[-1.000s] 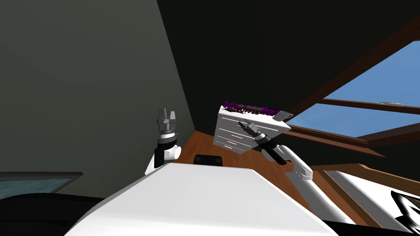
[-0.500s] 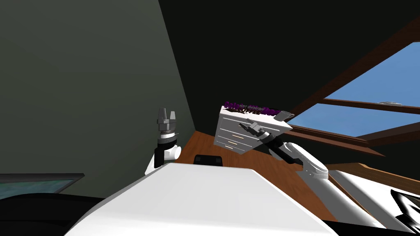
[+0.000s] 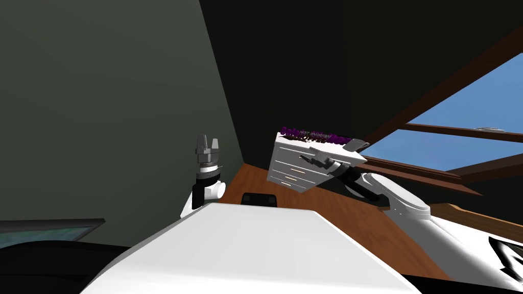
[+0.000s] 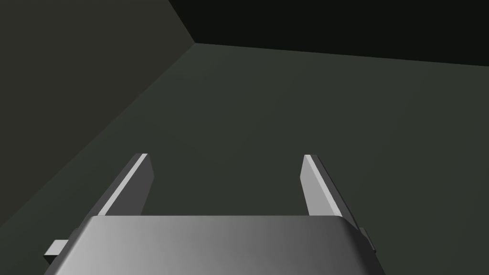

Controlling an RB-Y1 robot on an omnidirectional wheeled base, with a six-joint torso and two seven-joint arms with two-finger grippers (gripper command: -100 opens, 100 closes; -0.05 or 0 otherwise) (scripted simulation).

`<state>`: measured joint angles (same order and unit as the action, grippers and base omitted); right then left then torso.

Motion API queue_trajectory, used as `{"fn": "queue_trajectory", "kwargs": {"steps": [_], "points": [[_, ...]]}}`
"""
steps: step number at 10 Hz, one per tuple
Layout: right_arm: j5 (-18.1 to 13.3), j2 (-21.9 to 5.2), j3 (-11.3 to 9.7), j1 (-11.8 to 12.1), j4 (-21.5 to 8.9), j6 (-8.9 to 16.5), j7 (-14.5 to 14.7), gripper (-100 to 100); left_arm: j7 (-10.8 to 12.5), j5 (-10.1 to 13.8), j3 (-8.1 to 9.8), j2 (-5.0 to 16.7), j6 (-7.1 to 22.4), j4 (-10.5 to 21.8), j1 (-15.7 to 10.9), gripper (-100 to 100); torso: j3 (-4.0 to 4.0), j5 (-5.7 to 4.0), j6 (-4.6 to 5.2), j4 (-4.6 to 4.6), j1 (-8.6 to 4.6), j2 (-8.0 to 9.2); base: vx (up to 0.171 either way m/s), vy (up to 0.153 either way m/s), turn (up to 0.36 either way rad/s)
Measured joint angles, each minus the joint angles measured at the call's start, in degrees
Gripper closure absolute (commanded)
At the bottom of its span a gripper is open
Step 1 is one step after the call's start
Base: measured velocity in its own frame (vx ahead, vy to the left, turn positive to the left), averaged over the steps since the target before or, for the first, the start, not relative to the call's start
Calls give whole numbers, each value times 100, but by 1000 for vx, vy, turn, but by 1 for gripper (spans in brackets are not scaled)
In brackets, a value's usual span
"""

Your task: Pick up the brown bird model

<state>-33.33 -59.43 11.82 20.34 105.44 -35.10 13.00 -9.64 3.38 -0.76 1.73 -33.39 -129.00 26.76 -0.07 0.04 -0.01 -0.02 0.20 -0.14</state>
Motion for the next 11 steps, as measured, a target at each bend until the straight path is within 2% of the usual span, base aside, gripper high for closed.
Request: {"fn": "queue_trajectory", "kwargs": {"steps": [5, 9, 11], "points": [[-398, -819, 138, -23, -369, -269, 65, -100, 0, 0, 0, 0, 0, 0, 0, 0, -2, -2, 0, -1, -8, -3, 32, 35, 4], [-771, -1523, 271, 60, -617, -482, 68, -100, 0, 0, 0, 0, 0, 0, 0, 0, -8, -1, -1, -3, -4, -13, 52, 39, 12], [-844, -1800, 323, 87, -694, -566, 65, -100, 0, 0, 0, 0, 0, 0, 0, 0, -2, -3, 0, -1, -10, -1, 29, 26, 11]]}}
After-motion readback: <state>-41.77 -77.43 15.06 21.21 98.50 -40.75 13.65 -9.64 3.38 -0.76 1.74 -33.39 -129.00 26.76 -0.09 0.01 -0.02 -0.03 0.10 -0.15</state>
